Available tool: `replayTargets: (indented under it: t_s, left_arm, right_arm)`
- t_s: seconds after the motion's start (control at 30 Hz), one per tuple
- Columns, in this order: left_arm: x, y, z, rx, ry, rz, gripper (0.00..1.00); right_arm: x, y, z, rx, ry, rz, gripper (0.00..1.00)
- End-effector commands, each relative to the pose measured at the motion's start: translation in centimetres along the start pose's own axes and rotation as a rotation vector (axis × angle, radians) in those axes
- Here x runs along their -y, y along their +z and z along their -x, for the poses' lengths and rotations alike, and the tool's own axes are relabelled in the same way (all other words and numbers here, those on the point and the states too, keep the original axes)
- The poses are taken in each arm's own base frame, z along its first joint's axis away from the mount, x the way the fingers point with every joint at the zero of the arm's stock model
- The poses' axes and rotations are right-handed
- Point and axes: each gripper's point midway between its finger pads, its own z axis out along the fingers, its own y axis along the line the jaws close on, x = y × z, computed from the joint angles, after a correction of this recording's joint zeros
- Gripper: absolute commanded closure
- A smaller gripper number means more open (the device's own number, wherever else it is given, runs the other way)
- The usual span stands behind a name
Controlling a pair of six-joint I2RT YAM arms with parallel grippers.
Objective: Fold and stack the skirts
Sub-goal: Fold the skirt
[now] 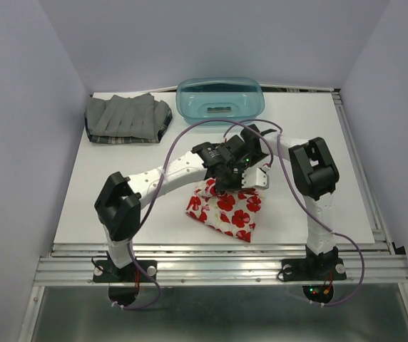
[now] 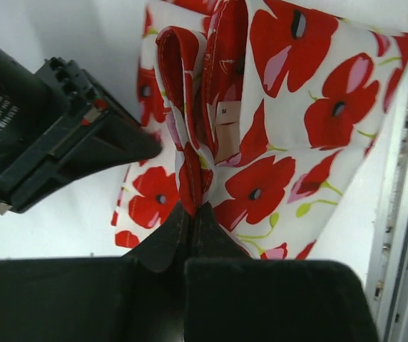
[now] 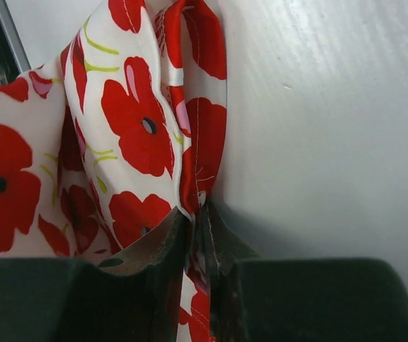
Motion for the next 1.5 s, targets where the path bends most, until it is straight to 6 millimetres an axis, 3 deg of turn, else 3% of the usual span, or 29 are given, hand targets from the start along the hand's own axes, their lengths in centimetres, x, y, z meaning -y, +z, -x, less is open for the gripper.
replayTargets:
  t_s: [0.0,0.33,0.43,0.57,0.6,0.67,0.7,0.8,0.87,0.93,0.97,1.0,1.07,1.13,1.2,1.23,1.27,1.3,1.33,1.37,1.47]
  left_arm:
    - [-3.2,-0.3,0.5,0.015,0.057,0.074,1.0]
    - [-5.2,2.2,-0.4,0.021,0.102,0.137,1.0]
    - [-5.1,2.6,-0.8,0.016,0.123,0.138,0.94]
    - [-4.6,2.8,-1.0,0.017,0.128,0.111,0.77]
    - [-4.5,2.7,-1.1,0.014,0.129,0.112,0.55]
    - [-4.6,2.0,-1.0,0.019,0.132,0.129,0.39]
    - [-5.0,0.8,-0.4,0.038,0.131,0.161,0.34]
    - [-6.3,-3.1,1.8,0.111,0.092,0.236,0.31]
    - [-6.5,-5.0,2.5,0.146,0.057,0.257,0.31]
    - [-6.6,-7.8,2.5,0.209,-0.056,0.273,0.31]
    - [-6.6,-7.8,2.5,0.208,-0.057,0.272,0.31]
    - [-6.4,-8.3,1.3,0.222,-0.143,0.263,0.31]
    - [-5.5,-8.2,-0.4,0.255,-0.267,0.23,0.31]
    - [-6.8,-8.5,-2.6,0.287,-0.401,0.262,0.31]
    - [-6.3,-7.8,-4.6,0.302,-0.522,0.226,0.31]
    - [-7.7,-8.4,-6.2,0.337,-0.652,0.253,0.28]
    - [-8.0,-8.2,-7.2,0.352,-0.724,0.255,0.11]
    - [-7.5,-7.4,-8.6,0.357,-0.794,0.233,0.01]
    - [-8.1,-7.5,-9.3,0.39,-0.866,0.238,0.01]
    - [-8.8,-7.8,-11.3,0.4,-0.936,0.253,0.01]
    - [-8.6,-6.7,-13.5,0.421,-1.051,0.169,0.01]
  right_arm:
    - [-0.8,0.3,-0.6,-0.016,-0.02,0.002,0.8]
    - [-1.5,0.2,0.0,-0.009,-0.018,0.04,0.79]
    - [-1.4,0.3,0.1,-0.013,-0.015,0.043,0.79]
    - [-1.1,0.2,0.5,-0.015,-0.02,0.031,0.79]
    - [-1.0,0.1,0.7,-0.014,-0.026,0.02,0.78]
    - [-0.8,0.0,0.9,-0.015,-0.027,0.009,0.77]
    - [-0.5,-0.1,1.3,-0.013,-0.033,-0.009,0.76]
    - [-0.1,-0.4,2.1,-0.004,-0.041,-0.039,0.68]
    - [0.4,-1.1,3.9,0.02,-0.051,-0.087,0.61]
    - [1.7,-3.2,6.4,0.078,-0.044,-0.157,0.53]
    - [1.6,-3.8,7.4,0.097,-0.051,-0.176,0.51]
    - [2.8,-5.3,8.3,0.127,-0.03,-0.226,0.49]
    - [3.2,-8.7,10.7,0.206,-0.049,-0.282,0.43]
    - [3.1,-10.5,11.2,0.224,-0.067,-0.334,0.4]
    - [1.6,-11.8,11.1,0.223,-0.092,-0.344,0.41]
    - [0.5,-11.7,10.4,0.21,-0.089,-0.305,0.41]
    - [-0.2,-11.7,9.8,0.204,-0.088,-0.283,0.42]
    - [-1.1,-10.7,8.5,0.175,-0.082,-0.248,0.42]
    - [-2.8,-10.4,8.3,0.161,-0.134,-0.243,0.42]
    - [-3.5,-9.7,7.7,0.14,-0.159,-0.244,0.42]
    - [-5.5,-7.5,7.4,0.075,-0.324,-0.319,0.4]
